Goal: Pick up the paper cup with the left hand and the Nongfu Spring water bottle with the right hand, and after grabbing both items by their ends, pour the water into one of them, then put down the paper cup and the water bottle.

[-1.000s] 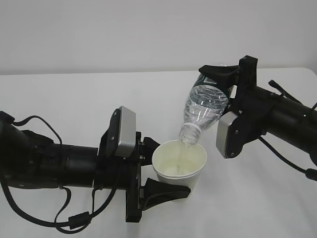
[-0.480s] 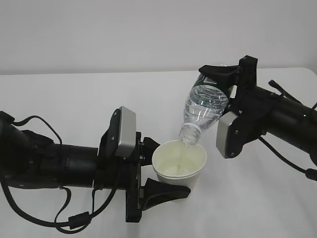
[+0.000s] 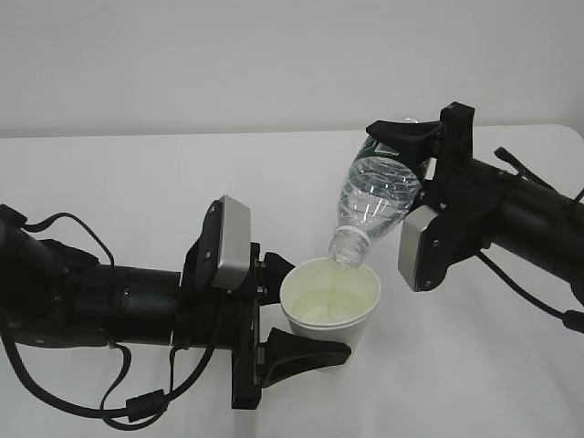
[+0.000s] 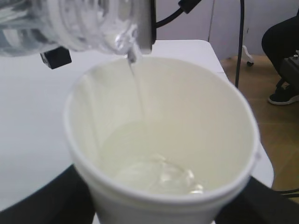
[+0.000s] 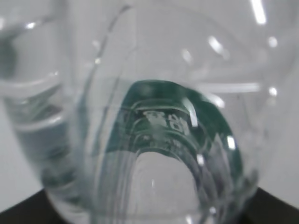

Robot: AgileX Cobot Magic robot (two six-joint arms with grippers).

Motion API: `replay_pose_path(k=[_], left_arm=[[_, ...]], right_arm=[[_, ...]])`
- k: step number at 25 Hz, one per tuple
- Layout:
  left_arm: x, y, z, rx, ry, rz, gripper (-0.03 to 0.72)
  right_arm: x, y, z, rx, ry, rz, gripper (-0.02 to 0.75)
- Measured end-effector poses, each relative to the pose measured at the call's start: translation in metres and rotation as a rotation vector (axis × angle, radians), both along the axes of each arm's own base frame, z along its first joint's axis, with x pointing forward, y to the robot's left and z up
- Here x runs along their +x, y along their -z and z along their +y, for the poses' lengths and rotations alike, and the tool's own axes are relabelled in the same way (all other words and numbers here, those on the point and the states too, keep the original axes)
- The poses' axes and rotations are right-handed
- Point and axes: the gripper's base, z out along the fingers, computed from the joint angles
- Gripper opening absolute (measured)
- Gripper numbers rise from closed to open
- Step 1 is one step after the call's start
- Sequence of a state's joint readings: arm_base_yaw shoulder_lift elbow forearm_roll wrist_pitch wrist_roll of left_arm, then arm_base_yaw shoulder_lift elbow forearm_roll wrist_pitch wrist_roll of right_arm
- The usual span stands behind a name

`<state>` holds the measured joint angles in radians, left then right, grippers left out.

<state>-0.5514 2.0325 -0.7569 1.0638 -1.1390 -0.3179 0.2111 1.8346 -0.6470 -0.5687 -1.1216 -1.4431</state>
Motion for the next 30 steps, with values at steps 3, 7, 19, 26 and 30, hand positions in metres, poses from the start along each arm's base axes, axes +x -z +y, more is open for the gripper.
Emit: replay_pose_path(k=[3, 7, 19, 26, 30], left_arm=[[0.0000, 0.0000, 0.0000, 0.000, 0.000, 0.000, 0.481], [0.0000, 0.0000, 0.0000, 0.000, 0.000, 0.000, 0.481], [0.0000, 0.0001, 0.0000, 0.001, 0.000, 0.000, 0.481], [0.0000, 0.0001, 0.0000, 0.001, 0.000, 0.000, 0.481], [0.0000, 0.0001, 0.0000, 0.001, 0.000, 0.000, 0.481]], right_arm=[[0.0000, -0.0001, 0.0000, 0.000, 0.000, 0.000, 0.430], [0.0000, -0.0001, 0.0000, 0.000, 0.000, 0.000, 0.430], [0.0000, -0.0001, 0.0000, -0.010, -0.001, -0.009, 0.429], [0.0000, -0.0001, 0.0000, -0.011, -0.001, -0.011, 0.429], [0.0000, -0.0001, 0.0000, -0.011, -0.001, -0.011, 0.429]])
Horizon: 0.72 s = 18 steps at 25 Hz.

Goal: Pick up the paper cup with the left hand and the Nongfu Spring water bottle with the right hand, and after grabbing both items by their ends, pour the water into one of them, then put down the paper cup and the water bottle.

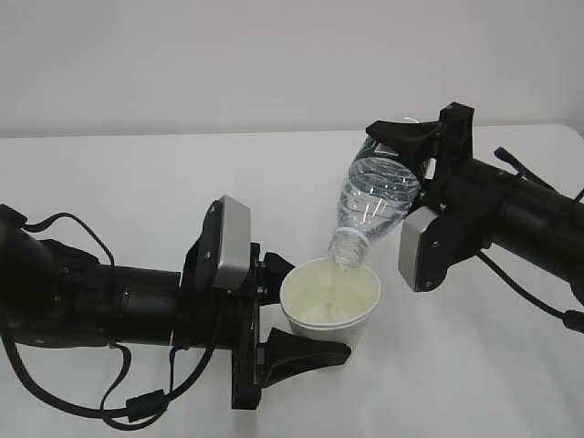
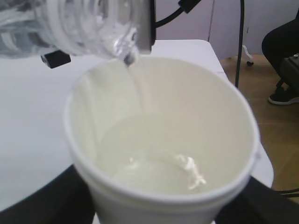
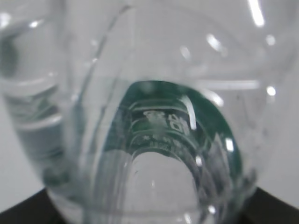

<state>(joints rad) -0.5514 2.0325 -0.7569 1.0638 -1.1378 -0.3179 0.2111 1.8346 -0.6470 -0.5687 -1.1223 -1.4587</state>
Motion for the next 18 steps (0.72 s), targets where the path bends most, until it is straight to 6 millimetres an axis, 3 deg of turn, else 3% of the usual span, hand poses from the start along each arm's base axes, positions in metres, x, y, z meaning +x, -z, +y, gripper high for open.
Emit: replay_pose_path(k=[18], left_arm=[[0.0000, 0.0000, 0.0000, 0.000, 0.000, 0.000, 0.481]], right_arm=[[0.0000, -0.0001, 0.0000, -0.020, -0.002, -0.020, 0.428]])
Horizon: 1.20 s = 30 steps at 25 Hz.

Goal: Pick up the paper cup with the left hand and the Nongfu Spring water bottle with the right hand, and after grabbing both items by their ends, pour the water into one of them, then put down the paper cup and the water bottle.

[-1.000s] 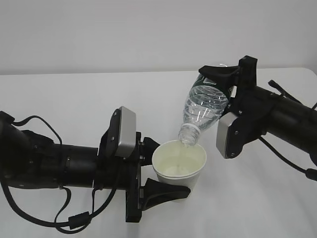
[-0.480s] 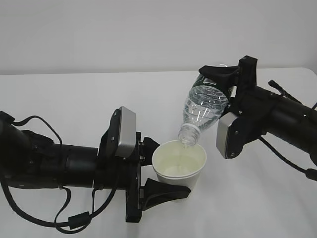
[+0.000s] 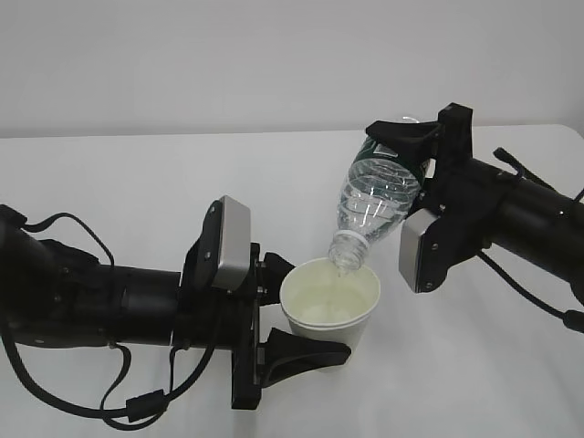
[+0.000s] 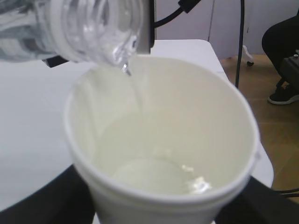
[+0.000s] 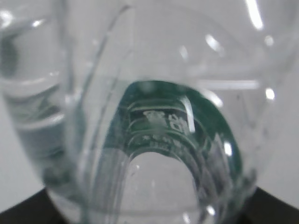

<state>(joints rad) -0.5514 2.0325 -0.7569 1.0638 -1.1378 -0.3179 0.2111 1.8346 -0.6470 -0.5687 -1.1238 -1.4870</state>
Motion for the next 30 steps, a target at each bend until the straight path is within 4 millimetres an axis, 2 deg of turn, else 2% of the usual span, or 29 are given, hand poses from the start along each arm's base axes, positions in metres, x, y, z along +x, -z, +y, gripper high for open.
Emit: replay_pose_path(k=[30], left_arm=[[0.0000, 0.0000, 0.0000, 0.000, 0.000, 0.000, 0.481]], right_arm=[[0.0000, 0.0000, 0.0000, -0.004, 0.000, -0.004, 0.428]])
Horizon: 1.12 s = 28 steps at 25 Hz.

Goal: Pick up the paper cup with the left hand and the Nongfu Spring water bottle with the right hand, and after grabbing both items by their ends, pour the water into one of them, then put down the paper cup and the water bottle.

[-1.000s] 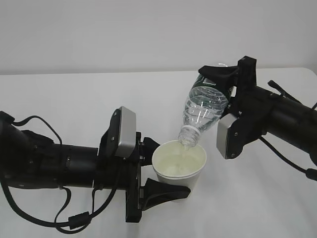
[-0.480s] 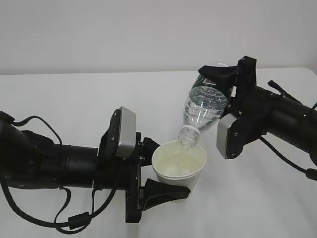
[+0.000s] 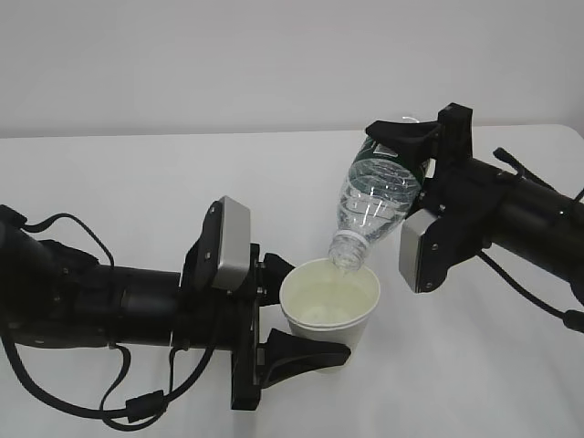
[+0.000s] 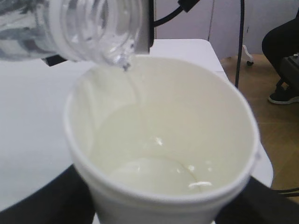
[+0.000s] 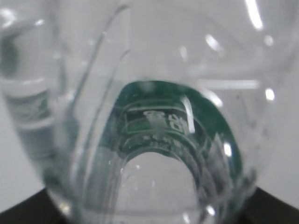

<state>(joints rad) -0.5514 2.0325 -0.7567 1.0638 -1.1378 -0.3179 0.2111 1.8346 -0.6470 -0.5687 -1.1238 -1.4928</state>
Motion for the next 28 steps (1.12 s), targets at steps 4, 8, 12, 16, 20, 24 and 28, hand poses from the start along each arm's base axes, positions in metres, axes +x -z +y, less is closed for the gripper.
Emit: replay_pose_path(k=[4, 8, 12, 16, 20, 24, 28], left_arm=[[0.0000, 0.0000, 0.0000, 0.000, 0.000, 0.000, 0.481], [0.0000, 0.0000, 0.0000, 0.000, 0.000, 0.000, 0.481], [0.0000, 0.0001, 0.0000, 0.001, 0.000, 0.000, 0.481], [0.0000, 0.0001, 0.0000, 0.001, 0.000, 0.000, 0.481], [0.0000, 0.0001, 0.0000, 0.001, 0.000, 0.000, 0.481], [0.0000, 0.0001, 0.0000, 0.001, 0.000, 0.000, 0.481], [0.0000, 0.0001, 0.0000, 0.001, 0.000, 0.000, 0.481]], right_arm=[[0.0000, 0.0000, 0.0000, 0.000, 0.000, 0.000, 0.428], [0.0000, 0.0000, 0.0000, 0.000, 0.000, 0.000, 0.428], [0.0000, 0.0000, 0.0000, 0.000, 0.000, 0.000, 0.428], [0.0000, 0.0000, 0.0000, 0.000, 0.000, 0.000, 0.428], [0.0000, 0.0000, 0.0000, 0.000, 0.000, 0.000, 0.428], [0.0000, 0.0000, 0.0000, 0.000, 0.000, 0.000, 0.428], [0.0000, 0.0000, 0.0000, 0.000, 0.000, 0.000, 0.428]])
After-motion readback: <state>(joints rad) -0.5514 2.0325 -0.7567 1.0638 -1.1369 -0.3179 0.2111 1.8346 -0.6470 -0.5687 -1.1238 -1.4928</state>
